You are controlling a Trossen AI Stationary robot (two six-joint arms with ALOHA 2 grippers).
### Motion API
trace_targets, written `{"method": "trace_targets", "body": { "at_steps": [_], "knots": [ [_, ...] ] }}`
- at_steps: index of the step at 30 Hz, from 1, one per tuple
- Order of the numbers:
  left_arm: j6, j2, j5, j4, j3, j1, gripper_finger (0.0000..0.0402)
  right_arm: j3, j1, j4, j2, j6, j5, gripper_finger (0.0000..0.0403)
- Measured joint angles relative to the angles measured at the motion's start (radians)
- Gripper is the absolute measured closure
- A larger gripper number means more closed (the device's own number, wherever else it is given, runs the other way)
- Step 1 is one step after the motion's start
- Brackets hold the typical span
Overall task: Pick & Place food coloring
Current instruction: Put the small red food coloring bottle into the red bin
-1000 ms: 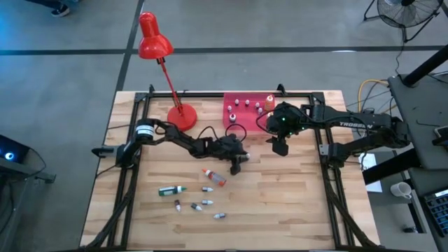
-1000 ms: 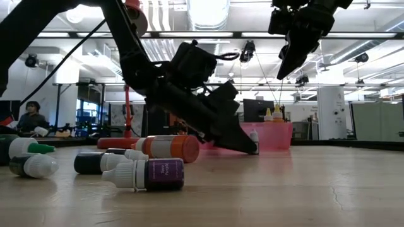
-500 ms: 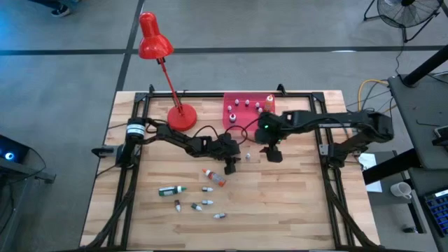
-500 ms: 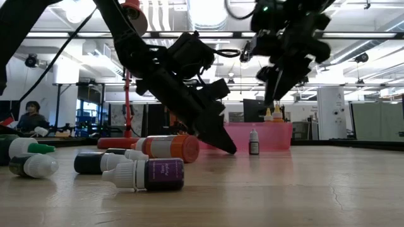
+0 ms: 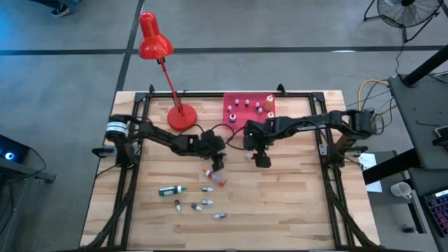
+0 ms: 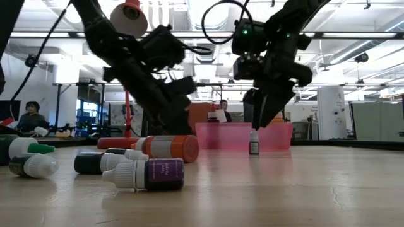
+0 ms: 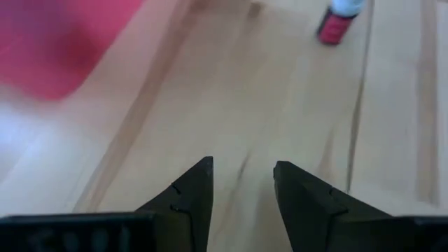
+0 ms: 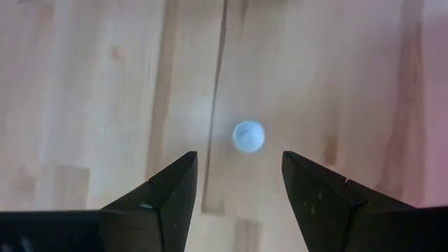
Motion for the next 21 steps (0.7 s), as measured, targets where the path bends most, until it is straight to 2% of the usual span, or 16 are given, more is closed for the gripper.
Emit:
{"method": "trace_targets", "body": {
  "at_steps": [10,17,21],
  "knots": [
    [-0.141,-0.115,-0.092,0.002,-0.163,0.0,0.0278,-0.001,0.006,0.049,0.03,0.009,0.012,0.0202],
    [-0.173,-0.125,-0.118,0.003,-0.192,0.0,0.0278,-0.005,0.02,0.059,0.035,0.047,0.018,0.022],
    [-0.174,-0.125,-0.12,0.01,-0.191,0.0,0.0278,-0.008,0.041,0.08,0.051,0.077,0.07,0.0237]
  ]
}}
